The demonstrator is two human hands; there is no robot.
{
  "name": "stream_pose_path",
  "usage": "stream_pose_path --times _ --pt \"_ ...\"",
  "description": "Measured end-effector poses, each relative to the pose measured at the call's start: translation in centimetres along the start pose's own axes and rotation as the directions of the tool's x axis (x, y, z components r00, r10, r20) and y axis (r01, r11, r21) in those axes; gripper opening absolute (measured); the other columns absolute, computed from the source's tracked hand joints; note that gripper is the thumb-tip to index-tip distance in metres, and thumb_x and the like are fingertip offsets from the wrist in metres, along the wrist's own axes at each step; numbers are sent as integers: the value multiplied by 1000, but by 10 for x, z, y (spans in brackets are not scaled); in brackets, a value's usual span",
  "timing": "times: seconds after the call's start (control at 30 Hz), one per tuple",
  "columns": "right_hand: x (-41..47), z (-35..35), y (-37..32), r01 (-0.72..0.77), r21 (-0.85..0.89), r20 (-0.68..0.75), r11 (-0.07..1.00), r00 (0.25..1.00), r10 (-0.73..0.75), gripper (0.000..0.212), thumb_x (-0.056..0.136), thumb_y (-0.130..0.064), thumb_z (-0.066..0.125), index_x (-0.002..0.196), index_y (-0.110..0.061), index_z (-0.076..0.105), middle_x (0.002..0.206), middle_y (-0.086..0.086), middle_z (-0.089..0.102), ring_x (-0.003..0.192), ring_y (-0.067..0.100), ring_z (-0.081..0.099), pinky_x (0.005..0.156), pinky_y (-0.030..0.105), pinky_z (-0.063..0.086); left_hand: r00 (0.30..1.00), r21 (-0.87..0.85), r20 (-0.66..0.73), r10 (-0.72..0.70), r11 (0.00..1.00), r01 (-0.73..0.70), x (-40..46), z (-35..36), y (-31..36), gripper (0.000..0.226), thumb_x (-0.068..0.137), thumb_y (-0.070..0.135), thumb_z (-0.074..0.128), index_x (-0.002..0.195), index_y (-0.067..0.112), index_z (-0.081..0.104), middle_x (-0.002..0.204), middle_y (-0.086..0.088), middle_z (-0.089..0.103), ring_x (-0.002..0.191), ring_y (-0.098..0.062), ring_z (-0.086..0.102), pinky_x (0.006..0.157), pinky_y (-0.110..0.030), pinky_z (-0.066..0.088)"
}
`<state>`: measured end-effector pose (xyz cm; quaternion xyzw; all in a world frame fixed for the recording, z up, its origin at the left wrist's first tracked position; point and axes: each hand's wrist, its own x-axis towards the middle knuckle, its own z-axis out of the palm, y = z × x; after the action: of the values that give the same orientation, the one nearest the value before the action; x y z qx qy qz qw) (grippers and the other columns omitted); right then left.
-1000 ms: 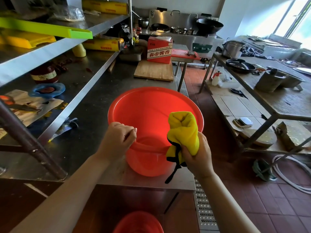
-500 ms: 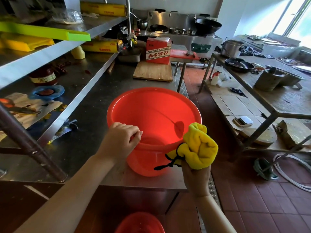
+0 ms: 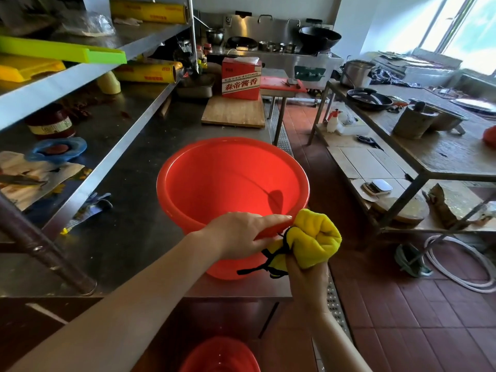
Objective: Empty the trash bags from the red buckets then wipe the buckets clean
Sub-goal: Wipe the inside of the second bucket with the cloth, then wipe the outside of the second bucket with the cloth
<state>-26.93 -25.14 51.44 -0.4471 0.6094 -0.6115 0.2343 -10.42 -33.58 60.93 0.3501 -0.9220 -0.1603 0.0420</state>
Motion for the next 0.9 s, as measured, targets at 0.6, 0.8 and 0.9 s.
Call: stream_pose_path --times 0.6,0.8,0.9 --pt "28 8 -33 63 -44 -15 997 998 -64 54 72 -28 65 124 -17 52 112 -6 60 103 6 60 87 34 52 956 -249 -291 -48 968 -27 -25 -11 -5 54 102 37 49 151 44 30 146 10 51 130 -9 51 105 -30 43" --pt "41 14 -43 123 -55 -3 991 992 -123 50 72 -31 65 120 -21 52 109 -6 59 100 1 58 81 23 47 902 -430 -400 -162 903 -28 -44 -9 -10 56 101 28 53 150 45 31 129 8 64 114 -8 61 99 -24 46" --pt "45 18 -46 123 -104 42 987 992 -119 49 72 -32 65 117 -32 49 109 -11 59 99 -1 57 82 25 49 876 -571 -423 -233 819 -58 -53 -3 -13 53 102 33 49 150 45 32 135 26 55 121 4 54 104 -20 44"
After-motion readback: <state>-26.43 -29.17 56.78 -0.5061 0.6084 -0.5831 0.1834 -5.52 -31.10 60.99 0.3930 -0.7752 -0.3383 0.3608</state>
